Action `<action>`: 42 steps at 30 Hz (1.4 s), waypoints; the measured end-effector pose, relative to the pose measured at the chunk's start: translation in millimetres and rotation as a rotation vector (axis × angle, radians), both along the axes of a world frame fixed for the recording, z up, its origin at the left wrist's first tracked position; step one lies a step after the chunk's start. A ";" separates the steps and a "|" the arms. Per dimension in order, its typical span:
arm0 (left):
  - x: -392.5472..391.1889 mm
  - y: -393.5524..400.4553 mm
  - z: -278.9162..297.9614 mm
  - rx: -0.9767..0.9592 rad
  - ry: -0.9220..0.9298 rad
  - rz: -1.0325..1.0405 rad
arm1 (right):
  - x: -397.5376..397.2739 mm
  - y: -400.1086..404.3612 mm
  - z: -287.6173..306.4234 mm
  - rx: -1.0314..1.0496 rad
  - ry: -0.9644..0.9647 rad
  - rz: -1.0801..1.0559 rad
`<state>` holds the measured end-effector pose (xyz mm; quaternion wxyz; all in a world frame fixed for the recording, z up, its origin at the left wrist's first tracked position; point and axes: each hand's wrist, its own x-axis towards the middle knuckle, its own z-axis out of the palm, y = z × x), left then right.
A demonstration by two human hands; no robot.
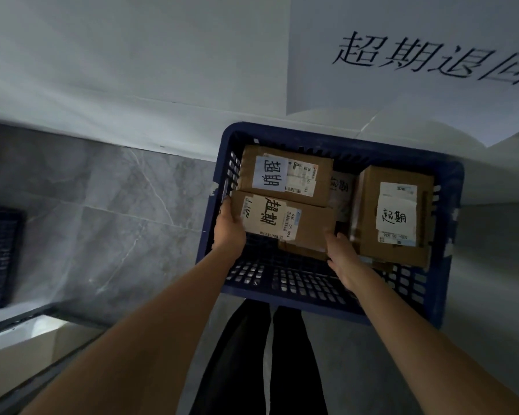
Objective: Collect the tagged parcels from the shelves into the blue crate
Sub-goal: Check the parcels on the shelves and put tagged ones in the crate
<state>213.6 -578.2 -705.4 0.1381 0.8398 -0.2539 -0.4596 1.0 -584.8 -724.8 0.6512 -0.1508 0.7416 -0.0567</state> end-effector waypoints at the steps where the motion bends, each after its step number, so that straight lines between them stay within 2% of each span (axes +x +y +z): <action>1: -1.2 0.5 5.0 -0.018 -0.005 -0.012 | 0.2 -2.1 4.5 -0.024 0.015 0.021; 5: 2.3 2.8 34.7 -0.090 -0.020 -0.068 | 4.0 -15.0 48.5 -0.174 0.029 0.136; 7: 7.2 3.8 52.7 -0.134 -0.023 -0.121 | 7.9 -20.8 83.0 -0.305 0.030 0.218; 10: 7.3 1.0 115.7 -0.205 -0.072 -0.212 | 16.6 -25.2 142.2 -0.581 0.104 0.438; 14: 18.6 15.5 199.0 -0.310 -0.327 -0.359 | 40.5 -30.2 217.1 -0.929 0.175 0.823; 21: 84.3 73.9 331.3 -0.382 -0.814 -0.466 | 138.7 -38.3 348.3 -1.346 0.209 1.201; 25: 140.7 128.4 402.5 -0.339 -0.988 -0.311 | 225.1 -16.2 412.0 -1.559 0.186 1.395; 30: 198.6 228.6 468.7 -0.266 -1.132 -0.070 | 332.5 63.6 477.9 -1.746 0.081 1.487; 36: 220.5 373.2 497.0 -0.129 -1.192 0.160 | 401.3 206.3 507.2 -1.831 -0.139 1.623; 42: 208.7 522.0 498.7 0.027 -1.221 0.284 | 420.4 346.2 510.5 -1.905 -0.213 1.715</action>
